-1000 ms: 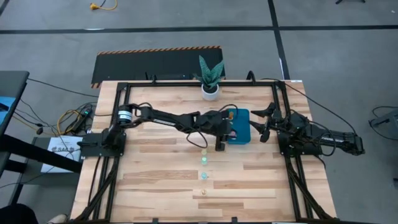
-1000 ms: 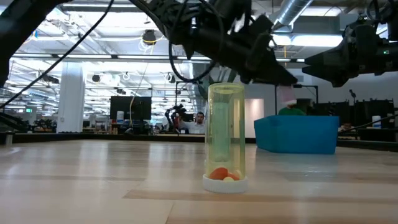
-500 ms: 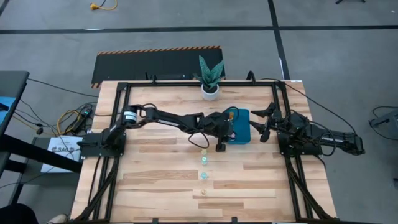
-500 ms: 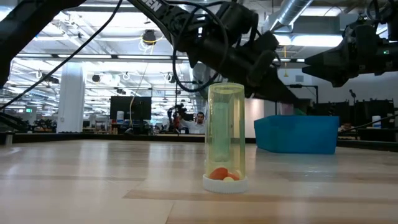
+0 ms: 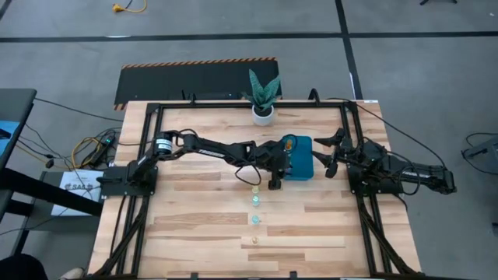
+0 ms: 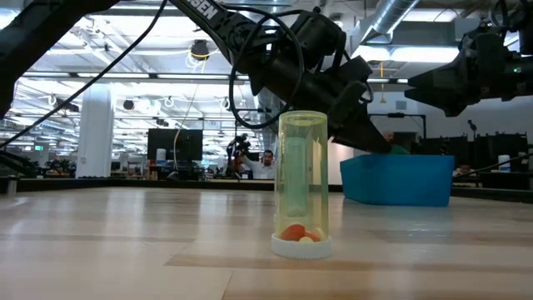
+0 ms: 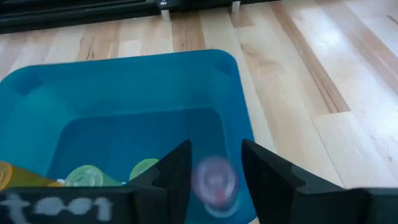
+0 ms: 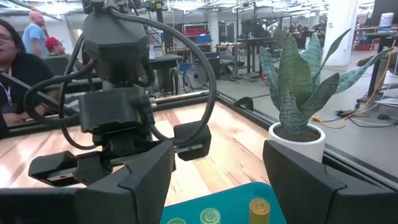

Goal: Pick and place pill bottles into a basket
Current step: Put the pink pill bottle into the blue bin, then move the blue bin to the center of the table

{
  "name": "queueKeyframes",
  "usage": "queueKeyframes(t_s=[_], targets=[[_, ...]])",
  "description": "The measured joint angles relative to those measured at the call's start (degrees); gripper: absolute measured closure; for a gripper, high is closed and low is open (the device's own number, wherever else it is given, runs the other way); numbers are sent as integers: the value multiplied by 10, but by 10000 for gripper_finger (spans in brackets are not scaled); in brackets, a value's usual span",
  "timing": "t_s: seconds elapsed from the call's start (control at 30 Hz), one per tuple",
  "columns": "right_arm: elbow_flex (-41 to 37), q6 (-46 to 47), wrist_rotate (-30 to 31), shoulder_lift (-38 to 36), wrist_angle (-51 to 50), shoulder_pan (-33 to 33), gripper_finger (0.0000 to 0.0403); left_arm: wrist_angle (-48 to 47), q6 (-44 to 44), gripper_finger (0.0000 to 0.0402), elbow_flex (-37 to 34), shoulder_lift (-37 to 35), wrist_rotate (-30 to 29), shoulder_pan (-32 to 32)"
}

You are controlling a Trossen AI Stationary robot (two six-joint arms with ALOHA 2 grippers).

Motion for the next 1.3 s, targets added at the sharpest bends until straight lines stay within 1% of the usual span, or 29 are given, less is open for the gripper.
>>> queueKeyframes(t_s=[0.2, 0.3, 0.4, 0.5, 0.57, 0.67, 0.8, 0.9, 1.1, 1.3], targets=[[0, 0, 0, 0, 0, 0, 159, 0, -7, 243, 0, 0, 0, 1], [0, 0, 0, 0, 0, 0, 159, 7, -6, 240, 1, -2, 0, 1], [0, 0, 0, 0, 0, 0, 159, 4, -5, 239, 17, -10, 2, 4], [0, 0, 0, 0, 0, 0, 159, -25, 2, 239, 34, -22, 29, 9], [0, 0, 0, 0, 0, 0, 159, -63, 2, 239, 35, -28, 46, 13], [0, 0, 0, 0, 0, 0, 159, -101, 6, 239, 35, -32, 54, 13], [0, 0, 0, 0, 0, 0, 159, -149, 30, 239, 37, -40, 54, 6], [0, 0, 0, 0, 0, 0, 159, -178, 43, 239, 36, -39, 42, 2], [0, 0, 0, 0, 0, 0, 159, -203, 65, 239, 36, -39, 33, 1], [0, 0, 0, 0, 0, 0, 159, -206, 88, 239, 36, -39, 27, 1]])
